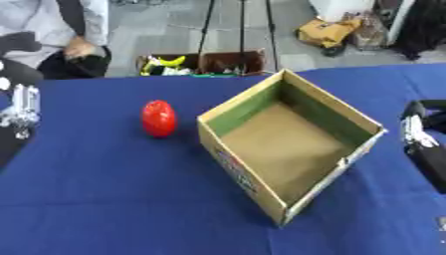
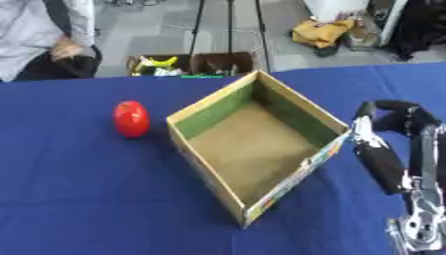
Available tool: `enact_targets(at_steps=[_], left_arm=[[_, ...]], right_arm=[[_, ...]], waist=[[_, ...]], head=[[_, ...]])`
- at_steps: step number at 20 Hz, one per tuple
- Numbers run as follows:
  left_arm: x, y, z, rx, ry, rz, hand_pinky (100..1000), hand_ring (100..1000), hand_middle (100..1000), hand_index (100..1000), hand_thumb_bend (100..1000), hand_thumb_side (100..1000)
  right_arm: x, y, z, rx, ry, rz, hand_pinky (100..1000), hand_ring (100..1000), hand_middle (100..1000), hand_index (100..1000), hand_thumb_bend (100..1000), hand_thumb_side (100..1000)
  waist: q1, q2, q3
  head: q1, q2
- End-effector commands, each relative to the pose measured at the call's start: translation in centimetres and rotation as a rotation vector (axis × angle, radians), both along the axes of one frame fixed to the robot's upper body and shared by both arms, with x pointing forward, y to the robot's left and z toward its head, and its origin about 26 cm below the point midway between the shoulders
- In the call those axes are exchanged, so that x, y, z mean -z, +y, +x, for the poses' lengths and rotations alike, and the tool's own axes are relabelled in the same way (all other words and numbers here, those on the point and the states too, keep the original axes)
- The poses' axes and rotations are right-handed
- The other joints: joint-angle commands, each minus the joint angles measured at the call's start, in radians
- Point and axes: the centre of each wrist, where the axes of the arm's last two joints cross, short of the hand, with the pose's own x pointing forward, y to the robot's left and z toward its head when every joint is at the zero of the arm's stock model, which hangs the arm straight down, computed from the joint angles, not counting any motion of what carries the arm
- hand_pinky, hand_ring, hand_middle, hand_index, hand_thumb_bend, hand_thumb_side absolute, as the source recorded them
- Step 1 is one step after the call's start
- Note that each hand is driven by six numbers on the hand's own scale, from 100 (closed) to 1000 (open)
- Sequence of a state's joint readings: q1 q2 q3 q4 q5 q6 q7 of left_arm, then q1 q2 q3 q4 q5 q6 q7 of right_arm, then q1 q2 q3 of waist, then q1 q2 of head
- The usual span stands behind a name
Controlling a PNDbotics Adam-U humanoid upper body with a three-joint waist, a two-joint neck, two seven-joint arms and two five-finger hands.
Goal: Pick up objects on the table and place them in the box.
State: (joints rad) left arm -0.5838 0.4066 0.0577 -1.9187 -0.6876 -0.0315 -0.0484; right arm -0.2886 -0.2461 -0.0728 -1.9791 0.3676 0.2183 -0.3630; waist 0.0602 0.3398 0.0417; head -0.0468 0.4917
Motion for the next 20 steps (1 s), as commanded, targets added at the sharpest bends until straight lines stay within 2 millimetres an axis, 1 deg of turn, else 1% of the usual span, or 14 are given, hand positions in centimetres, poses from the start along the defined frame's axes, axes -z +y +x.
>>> enact_targets(at_steps=[1,3,8,10,14,18,19,20], left_arm=[[-1.8,0.3,1.1,-0.081,0.014,0.148,322,629,768,913,202,885],[-2.3,0.2,2.2,-0.105,0.056,0.204,319,634,768,928,199,896],[-3.1,0.5,6.0,-0.148,0.193,0.293,321,647,780,936,193,867],[-3.2,0.5,7.4,-0.164,0.240,0.331,347,671,793,944,174,870],[-3.3,0.4,9.9,-0.195,0.352,0.430,385,704,817,956,173,873],[-2.9,0.3,12.0,-0.224,0.455,0.487,448,756,864,986,192,877],[-2.9,0.2,12.4,-0.227,0.477,0.501,501,790,891,1000,247,939],[-2.8,0.1,12.7,-0.226,0.498,0.519,514,798,895,1000,270,958]], right_arm=[[-0.7,-0.2,-0.3,-0.011,-0.022,-0.024,748,562,451,685,178,478],[-0.7,-0.2,-0.4,-0.012,-0.018,-0.027,748,562,450,685,180,478],[-0.6,-0.1,-0.4,-0.022,-0.008,-0.032,748,563,450,685,180,479],[-0.5,-0.1,-0.4,-0.024,-0.005,-0.033,748,563,450,685,182,480],[-0.5,0.0,-0.4,-0.034,0.000,-0.037,747,564,449,684,183,480],[-0.5,0.0,-0.4,-0.041,0.000,-0.040,747,565,449,684,184,481],[-0.5,0.0,-0.4,-0.042,0.002,-0.041,747,565,449,684,185,481],[-0.5,0.0,-0.4,-0.043,0.004,-0.041,747,565,449,684,185,481]], waist=[[-0.001,-0.025,-0.006],[0.001,-0.027,-0.010],[0.003,-0.031,-0.024],[0.005,-0.032,-0.032],[0.007,-0.034,-0.047],[0.008,-0.035,-0.060],[0.009,-0.034,-0.062],[0.010,-0.034,-0.063]], head=[[0.003,0.010],[0.007,0.014],[0.022,0.015],[0.028,0.014],[0.037,0.014],[0.042,0.010],[0.043,0.008],[0.044,0.006]])
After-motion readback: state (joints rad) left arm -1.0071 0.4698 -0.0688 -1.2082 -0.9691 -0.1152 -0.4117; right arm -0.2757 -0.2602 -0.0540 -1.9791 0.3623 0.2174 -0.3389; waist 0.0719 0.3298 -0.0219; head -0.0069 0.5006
